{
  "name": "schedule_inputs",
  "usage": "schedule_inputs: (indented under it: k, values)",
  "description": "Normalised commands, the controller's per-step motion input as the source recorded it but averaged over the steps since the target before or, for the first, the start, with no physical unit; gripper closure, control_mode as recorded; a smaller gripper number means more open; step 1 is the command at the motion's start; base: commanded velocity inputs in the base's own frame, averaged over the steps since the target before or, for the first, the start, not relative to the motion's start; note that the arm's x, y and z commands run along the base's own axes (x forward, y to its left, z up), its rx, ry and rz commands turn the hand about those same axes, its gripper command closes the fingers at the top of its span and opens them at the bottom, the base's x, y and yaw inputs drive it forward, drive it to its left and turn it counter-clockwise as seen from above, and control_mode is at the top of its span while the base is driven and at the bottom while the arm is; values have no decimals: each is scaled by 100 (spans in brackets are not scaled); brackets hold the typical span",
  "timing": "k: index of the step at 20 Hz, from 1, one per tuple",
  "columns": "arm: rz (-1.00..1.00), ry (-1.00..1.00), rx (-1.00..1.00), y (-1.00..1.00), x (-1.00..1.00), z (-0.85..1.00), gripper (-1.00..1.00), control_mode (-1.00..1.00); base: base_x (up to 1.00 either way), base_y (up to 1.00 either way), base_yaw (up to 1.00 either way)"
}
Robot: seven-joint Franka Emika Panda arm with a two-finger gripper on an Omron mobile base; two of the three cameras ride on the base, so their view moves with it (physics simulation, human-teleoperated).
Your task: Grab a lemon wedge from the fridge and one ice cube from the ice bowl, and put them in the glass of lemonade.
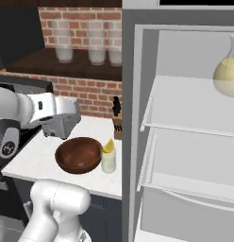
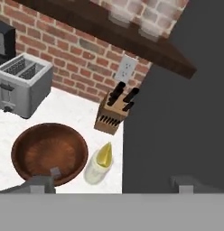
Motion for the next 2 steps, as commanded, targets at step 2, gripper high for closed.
schedule_inputs:
  k: [2]
  values:
    - [0, -44, -37, 100, -57, 100, -100, -100, 0, 0, 0]
